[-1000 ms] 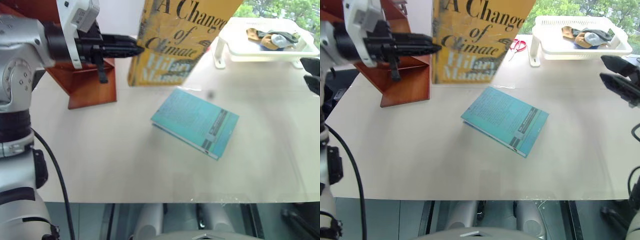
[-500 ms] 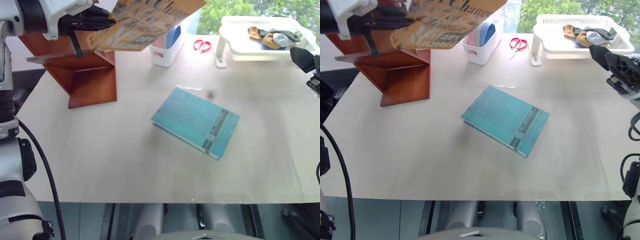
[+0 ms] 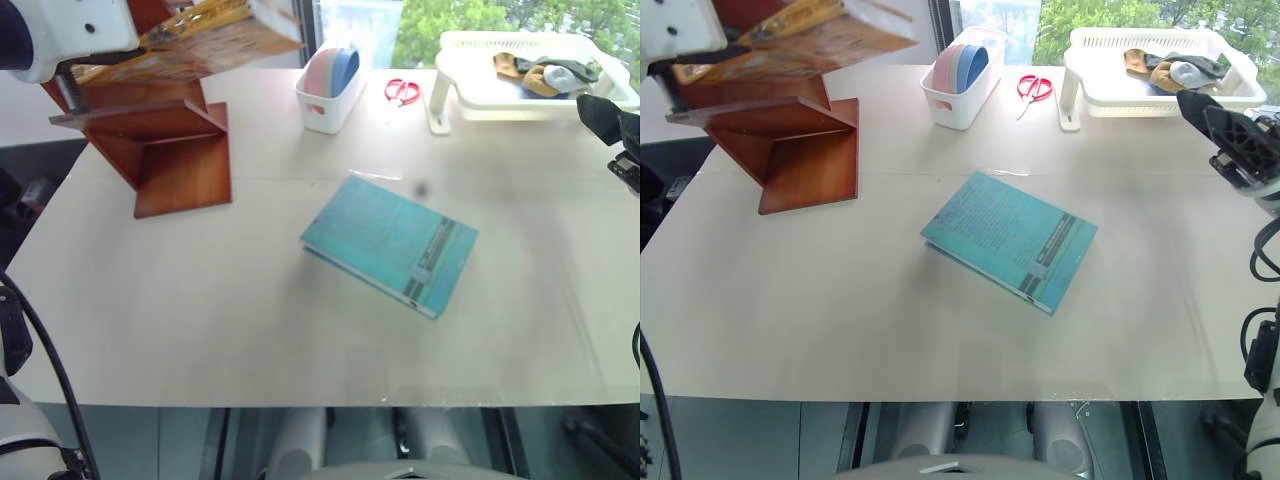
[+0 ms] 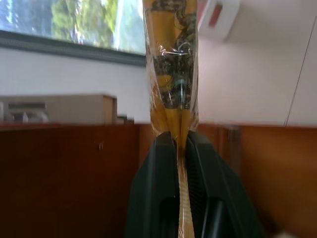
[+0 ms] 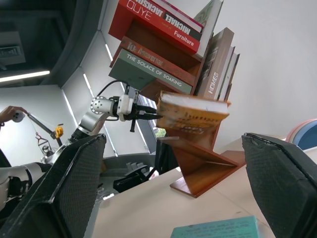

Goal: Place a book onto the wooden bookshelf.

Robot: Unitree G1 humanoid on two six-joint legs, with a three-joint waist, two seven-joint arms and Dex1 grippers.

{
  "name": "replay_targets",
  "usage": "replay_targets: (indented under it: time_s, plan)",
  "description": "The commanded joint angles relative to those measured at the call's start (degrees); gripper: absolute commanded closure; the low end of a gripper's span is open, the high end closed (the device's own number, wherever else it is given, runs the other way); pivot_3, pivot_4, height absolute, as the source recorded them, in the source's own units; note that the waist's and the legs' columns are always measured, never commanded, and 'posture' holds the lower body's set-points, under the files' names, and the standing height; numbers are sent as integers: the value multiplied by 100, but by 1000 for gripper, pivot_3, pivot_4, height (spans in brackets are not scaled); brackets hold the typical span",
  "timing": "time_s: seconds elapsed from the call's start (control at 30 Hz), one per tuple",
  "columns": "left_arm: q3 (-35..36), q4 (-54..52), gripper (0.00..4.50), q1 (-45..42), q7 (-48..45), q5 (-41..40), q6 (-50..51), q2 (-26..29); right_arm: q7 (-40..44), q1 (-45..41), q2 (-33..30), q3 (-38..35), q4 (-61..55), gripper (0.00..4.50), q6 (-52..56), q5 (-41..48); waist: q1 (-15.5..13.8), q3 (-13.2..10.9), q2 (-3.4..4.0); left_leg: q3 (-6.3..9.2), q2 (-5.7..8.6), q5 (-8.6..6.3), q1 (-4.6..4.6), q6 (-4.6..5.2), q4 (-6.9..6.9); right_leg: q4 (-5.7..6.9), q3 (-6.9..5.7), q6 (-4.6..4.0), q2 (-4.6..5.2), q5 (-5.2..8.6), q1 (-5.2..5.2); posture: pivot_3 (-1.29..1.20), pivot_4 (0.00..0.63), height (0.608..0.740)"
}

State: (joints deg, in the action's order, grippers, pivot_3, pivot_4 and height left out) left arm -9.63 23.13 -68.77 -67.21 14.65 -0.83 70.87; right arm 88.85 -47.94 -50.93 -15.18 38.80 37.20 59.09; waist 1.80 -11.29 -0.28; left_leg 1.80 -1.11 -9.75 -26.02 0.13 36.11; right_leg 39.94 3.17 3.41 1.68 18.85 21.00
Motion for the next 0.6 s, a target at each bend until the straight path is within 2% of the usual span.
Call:
replay_targets:
  time_s: [0.03, 0.2, 0.4, 0.47, 0.5, 0.57, 0.6]
  plan:
    - [80, 139, 4452, -80, 87, 336, -140, 260, 365, -164, -45, -51, -64, 0, -75, 149, 20, 0, 0, 0, 0, 0, 0, 0, 0, 1, 0, 0, 0, 0, 0, 0, 150, 740]
    - [34, 378, 4452, -68, 127, 754, -218, 443, 365, -172, -43, -32, -106, 0, -68, 185, 52, 0, 0, 0, -1, 0, 0, 0, 1, 3, 0, 0, 0, 0, 1, 0, 150, 740]
    - [86, 452, 4452, -52, 50, 865, -80, 441, 365, -204, 8, 28, -142, 0, -138, 142, 52, 0, 0, 0, -7, 0, -2, 0, 2, 4, 0, 0, 0, 0, 2, 0, 150, 740]
    - [60, 449, 3589, 33, -40, 919, -18, 499, 365, -201, 42, 27, -148, 0, -178, 120, 56, 0, 0, -1, -8, 0, -2, 0, 2, 5, 0, 0, 0, 0, 3, 0, 150, 740]
    - [70, 451, 3297, 77, -79, 902, 9, 512, 365, -196, 55, 27, -152, 0, -198, 108, 60, 0, 0, -1, -8, 0, -1, 0, 2, 6, 1, 0, 0, 0, 4, 0, 150, 740]
    - [94, 436, 2346, 127, -84, 893, 28, 527, 365, -186, 69, 26, -160, 0, -219, 98, 66, 0, 0, -7, -7, 0, -2, 0, 2, 12, 6, 0, 0, 0, 11, 0, 150, 740]
    - [115, 428, 1691, 148, -89, 882, 75, 526, 365, -181, 75, 24, -166, 0, -228, 93, 64, 0, 0, -8, -8, 0, -6, 0, 2, 16, 8, 0, -1, 0, 17, 0, 150, 740]
